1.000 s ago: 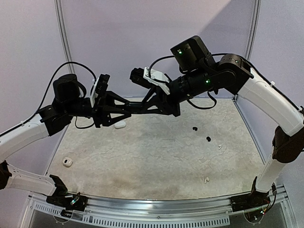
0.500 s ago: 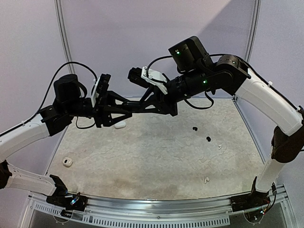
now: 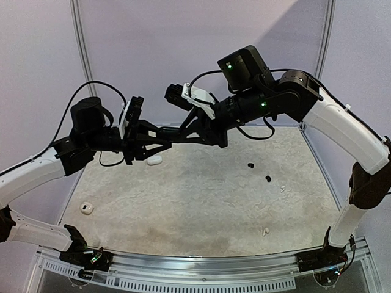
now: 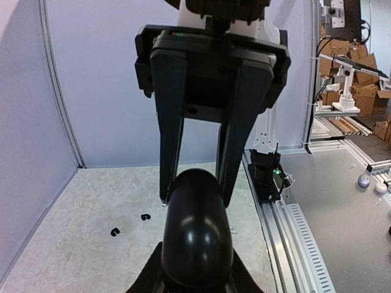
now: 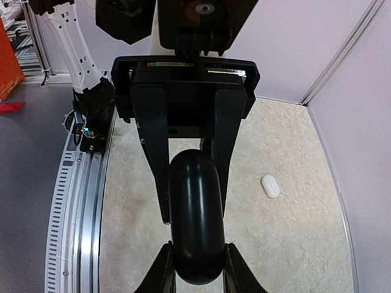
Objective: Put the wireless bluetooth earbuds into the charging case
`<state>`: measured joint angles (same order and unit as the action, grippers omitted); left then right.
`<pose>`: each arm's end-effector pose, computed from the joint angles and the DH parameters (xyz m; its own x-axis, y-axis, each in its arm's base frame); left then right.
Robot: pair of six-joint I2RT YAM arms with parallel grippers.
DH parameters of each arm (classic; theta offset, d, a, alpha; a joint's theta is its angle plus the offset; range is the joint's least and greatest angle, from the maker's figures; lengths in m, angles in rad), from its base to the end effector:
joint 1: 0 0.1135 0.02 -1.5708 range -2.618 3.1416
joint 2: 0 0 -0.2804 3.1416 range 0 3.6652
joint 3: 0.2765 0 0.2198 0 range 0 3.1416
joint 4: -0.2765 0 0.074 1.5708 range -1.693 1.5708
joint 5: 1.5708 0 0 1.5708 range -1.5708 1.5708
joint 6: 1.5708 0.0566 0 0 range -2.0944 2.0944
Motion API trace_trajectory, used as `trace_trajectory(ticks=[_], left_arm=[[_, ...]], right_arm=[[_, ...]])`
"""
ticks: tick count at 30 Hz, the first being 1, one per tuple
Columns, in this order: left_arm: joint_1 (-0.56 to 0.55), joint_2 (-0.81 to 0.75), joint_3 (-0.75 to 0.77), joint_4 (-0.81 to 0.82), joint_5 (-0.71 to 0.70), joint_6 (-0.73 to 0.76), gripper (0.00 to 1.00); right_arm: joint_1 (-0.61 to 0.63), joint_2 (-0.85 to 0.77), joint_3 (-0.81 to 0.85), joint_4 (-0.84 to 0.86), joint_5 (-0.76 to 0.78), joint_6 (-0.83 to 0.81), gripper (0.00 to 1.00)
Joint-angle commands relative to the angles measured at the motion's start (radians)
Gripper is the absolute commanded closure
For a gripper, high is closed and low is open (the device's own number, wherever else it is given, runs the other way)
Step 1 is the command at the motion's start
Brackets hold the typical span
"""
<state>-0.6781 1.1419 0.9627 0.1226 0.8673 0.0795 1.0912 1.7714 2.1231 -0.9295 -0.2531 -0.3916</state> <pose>0.1541 -0.1795 0.3836 0.0354 0.0375 -0.9987 0.9991 0.0232 0.0363 0.1543 0.3273 0.4471 0.1318 -0.5474 -0.8265 -0.9795 0.0560 -0.1933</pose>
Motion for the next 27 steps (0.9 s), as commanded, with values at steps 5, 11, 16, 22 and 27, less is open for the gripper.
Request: trace_trajectory(ticks=[5,11,16,22,27], left_arm=[[-0.012,-0.008,-0.023,0.032,-0.011,-0.003,1.0],[-0.012,-0.017,-0.028,0.04,-0.015,0.061,1.0],[-0.012,-0.02,-0.027,0.023,-0.007,0.105,1.0],[-0.012,-0.028,-0.025,-0.013,-0.002,0.171,1.0],[-0.012,-0.035,-0.019,-0.119,-0.027,0.309,1.0]], right_arm=[[0.007,0.003,0.018,0.012,0.001,0.01,0.93],[0.006,0.003,-0.034,0.073,0.017,0.049,0.66],[0.007,0.011,-0.04,0.114,0.024,0.056,0.64],[0.006,0.02,-0.04,0.138,0.06,0.061,0.64],[0.004,0.01,-0.036,0.159,0.067,0.071,0.64]])
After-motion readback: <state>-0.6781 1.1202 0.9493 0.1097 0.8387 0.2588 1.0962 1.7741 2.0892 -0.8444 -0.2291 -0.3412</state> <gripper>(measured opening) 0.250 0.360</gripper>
